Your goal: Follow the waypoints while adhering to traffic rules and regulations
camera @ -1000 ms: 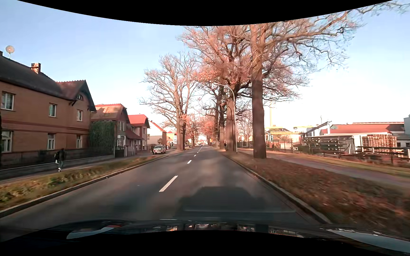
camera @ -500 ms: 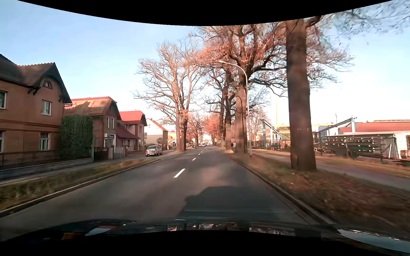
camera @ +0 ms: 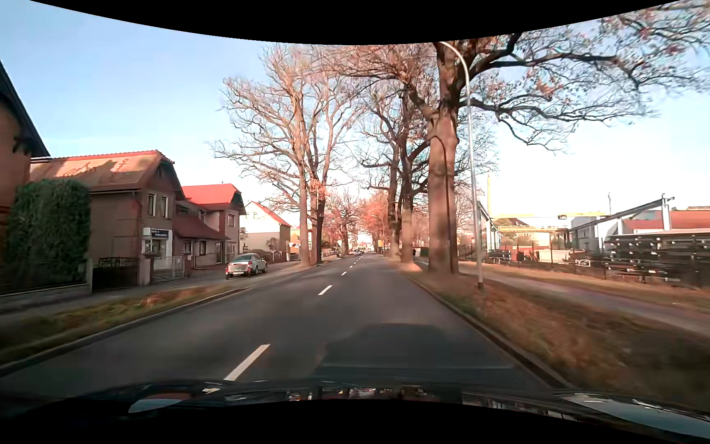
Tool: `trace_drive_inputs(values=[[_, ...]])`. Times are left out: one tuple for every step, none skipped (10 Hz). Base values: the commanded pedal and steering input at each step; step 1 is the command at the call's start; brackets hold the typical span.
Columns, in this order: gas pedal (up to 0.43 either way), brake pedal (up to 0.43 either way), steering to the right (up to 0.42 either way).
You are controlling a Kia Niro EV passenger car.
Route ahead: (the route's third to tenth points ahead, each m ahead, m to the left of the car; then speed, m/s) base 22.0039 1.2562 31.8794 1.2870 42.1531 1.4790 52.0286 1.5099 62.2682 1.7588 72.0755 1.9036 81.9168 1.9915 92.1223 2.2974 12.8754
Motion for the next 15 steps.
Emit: trace_drive_inputs(values=[[0.110,0.000,-0.006],[0.118,0.000,-0.005],[0.118,0.000,-0.006],[0.118,0.000,-0.006],[0.118,0.000,-0.006],[0.118,0.000,-0.005],[0.118,0.000,-0.005],[0.118,0.000,-0.003],[0.118,0.000,-0.003],[0.118,0.000,-0.003],[0.118,0.000,-0.003],[0.118,0.000,-0.003],[0.118,0.000,-0.003],[0.110,0.000,-0.003],[0.110,0.000,-0.002]])
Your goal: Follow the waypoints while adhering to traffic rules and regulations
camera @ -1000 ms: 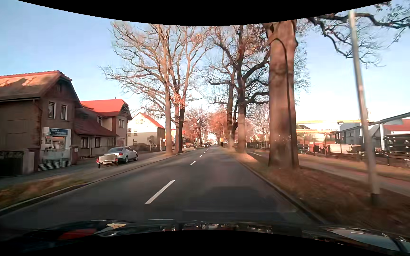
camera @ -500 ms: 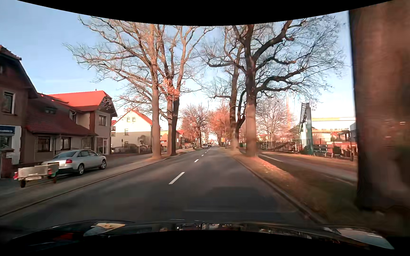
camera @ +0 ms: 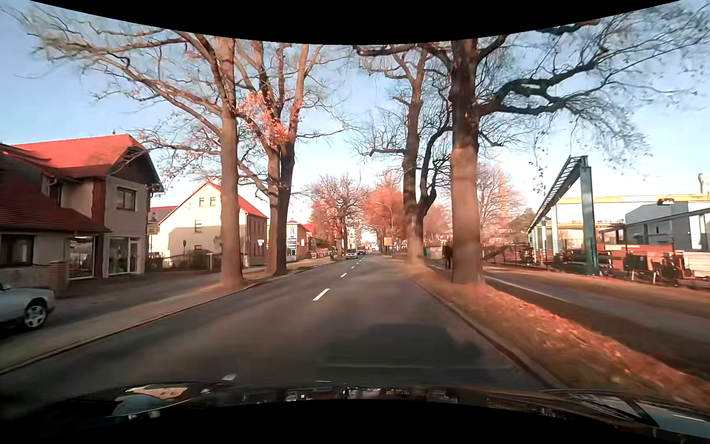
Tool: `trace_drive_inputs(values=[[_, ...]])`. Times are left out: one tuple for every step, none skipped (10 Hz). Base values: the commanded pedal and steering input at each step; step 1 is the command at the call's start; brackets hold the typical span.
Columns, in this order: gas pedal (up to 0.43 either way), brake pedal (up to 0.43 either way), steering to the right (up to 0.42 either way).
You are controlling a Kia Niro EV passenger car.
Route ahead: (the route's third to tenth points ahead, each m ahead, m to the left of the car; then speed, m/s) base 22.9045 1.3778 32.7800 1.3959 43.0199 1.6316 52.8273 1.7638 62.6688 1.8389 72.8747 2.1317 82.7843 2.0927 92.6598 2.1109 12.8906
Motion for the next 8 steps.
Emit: trace_drive_inputs(values=[[0.110,0.000,-0.003],[0.110,0.000,-0.003],[0.110,0.000,-0.003],[0.110,0.000,-0.002],[0.110,0.000,-0.001],[0.110,0.000,-0.002],[0.110,0.000,-0.002],[0.110,0.000,-0.002]])
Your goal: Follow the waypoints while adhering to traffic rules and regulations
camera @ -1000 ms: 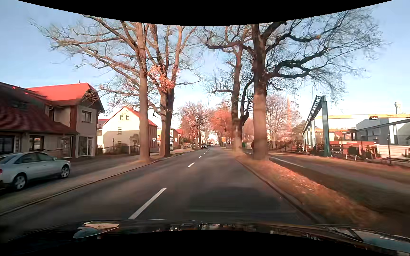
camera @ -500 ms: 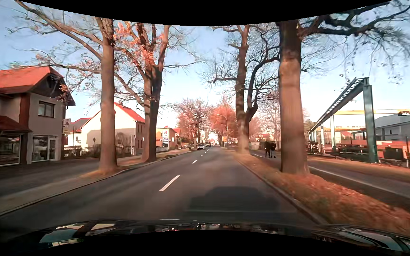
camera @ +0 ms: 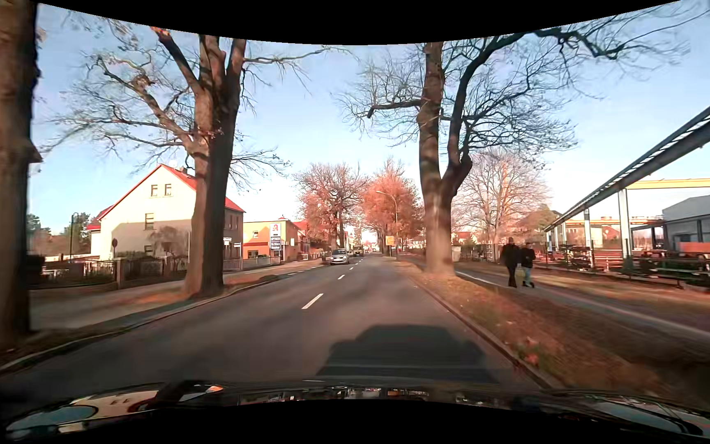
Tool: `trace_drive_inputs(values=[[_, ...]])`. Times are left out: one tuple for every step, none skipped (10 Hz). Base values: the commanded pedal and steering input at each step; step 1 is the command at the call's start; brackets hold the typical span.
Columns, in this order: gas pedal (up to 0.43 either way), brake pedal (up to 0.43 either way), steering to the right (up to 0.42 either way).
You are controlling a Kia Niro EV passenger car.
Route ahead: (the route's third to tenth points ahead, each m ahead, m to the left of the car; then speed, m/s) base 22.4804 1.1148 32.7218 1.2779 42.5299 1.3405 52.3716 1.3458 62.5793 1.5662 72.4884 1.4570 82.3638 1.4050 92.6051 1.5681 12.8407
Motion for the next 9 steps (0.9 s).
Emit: trace_drive_inputs(values=[[0.110,0.000,-0.001],[0.110,0.000,-0.001],[0.110,0.000,-0.001],[0.110,0.000,-0.001],[0.110,0.000,-0.003],[0.110,0.000,-0.005],[0.110,0.000,-0.005],[0.110,0.000,-0.005],[0.110,0.000,-0.005]])
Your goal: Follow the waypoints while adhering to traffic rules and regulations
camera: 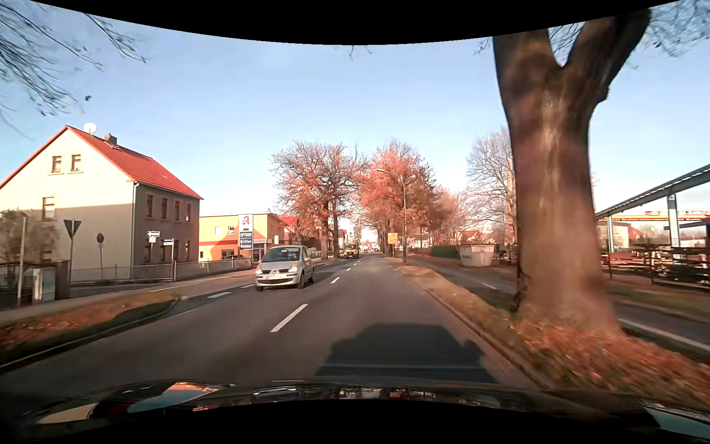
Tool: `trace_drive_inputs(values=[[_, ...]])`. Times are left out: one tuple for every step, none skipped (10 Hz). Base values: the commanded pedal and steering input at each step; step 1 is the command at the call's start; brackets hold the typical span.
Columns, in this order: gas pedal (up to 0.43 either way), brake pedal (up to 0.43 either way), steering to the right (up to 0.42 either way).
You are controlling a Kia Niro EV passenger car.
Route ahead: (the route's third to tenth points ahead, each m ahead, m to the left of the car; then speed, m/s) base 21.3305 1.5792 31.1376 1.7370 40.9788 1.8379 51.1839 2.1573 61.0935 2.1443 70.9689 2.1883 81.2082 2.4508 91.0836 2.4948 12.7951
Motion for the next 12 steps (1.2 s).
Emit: trace_drive_inputs(values=[[0.110,0.000,-0.005],[0.110,0.000,-0.005],[0.110,0.000,-0.005],[0.110,0.000,-0.005],[0.110,0.000,-0.005],[0.110,0.000,-0.005],[0.110,0.000,-0.005],[0.110,0.000,-0.005],[0.110,0.000,-0.005],[0.110,0.000,-0.005],[0.110,0.000,-0.005],[0.110,0.000,-0.005]])
